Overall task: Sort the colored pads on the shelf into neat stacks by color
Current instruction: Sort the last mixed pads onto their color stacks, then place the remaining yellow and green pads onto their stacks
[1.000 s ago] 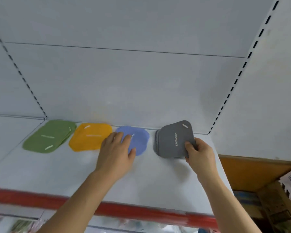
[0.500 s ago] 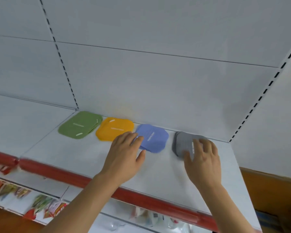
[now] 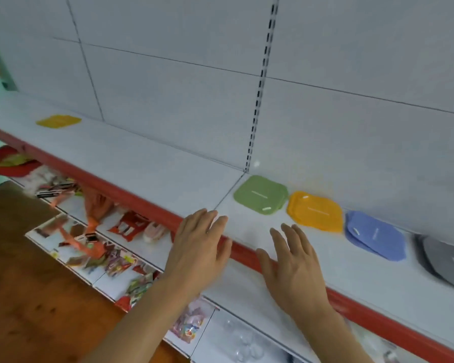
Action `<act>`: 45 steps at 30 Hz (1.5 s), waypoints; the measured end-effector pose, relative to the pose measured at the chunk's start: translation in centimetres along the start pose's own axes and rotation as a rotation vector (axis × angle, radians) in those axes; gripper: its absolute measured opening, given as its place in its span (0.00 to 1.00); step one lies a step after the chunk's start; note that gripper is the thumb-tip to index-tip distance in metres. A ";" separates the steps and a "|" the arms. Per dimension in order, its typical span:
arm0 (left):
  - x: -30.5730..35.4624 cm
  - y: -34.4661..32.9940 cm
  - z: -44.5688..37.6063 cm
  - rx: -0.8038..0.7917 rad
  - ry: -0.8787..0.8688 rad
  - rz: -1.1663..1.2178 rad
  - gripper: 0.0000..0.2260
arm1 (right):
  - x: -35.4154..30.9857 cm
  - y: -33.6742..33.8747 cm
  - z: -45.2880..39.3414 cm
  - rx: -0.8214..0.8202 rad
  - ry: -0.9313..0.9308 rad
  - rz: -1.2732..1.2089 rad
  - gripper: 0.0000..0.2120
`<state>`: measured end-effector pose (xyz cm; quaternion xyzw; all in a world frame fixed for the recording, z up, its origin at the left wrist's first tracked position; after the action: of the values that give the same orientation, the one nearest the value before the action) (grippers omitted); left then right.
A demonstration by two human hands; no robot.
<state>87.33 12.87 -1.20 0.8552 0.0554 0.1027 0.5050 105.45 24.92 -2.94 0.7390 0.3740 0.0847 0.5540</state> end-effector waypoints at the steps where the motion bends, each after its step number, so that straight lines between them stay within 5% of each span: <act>1: -2.2 0.9 1.1 -0.001 0.028 -0.019 0.22 | -2.5 -0.9 -0.2 -0.013 0.023 -0.009 0.27; 11: -21.9 5.6 7.6 -0.084 0.321 -0.121 0.26 | -22.8 -9.6 -5.3 -0.133 0.232 0.010 0.31; 26: -47.1 12.6 4.8 -0.067 0.612 -0.259 0.24 | -47.8 -22.4 -21.3 -0.212 0.432 -0.090 0.33; 33: -59.5 13.5 4.8 -0.045 0.634 -0.242 0.24 | -56.9 -28.7 -26.2 -0.224 0.449 -0.041 0.34; 45: -79.2 13.8 -0.6 -0.144 0.378 -0.203 0.25 | -68.5 -34.7 -31.9 -0.179 0.203 0.022 0.35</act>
<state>9.98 -9.05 1.69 0.7727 0.2271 0.2134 0.5530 24.01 8.44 -1.87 0.6783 0.4109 0.1980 0.5762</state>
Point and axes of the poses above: each hand's wrist, its own z-axis away from the middle knuckle, its own y-axis out of the back of the hand, x = y × z, the point moved 2 cm from there along -z, towards the middle knuckle, and after that the axes turned 9 degrees about -y, right-handed, at the moved point
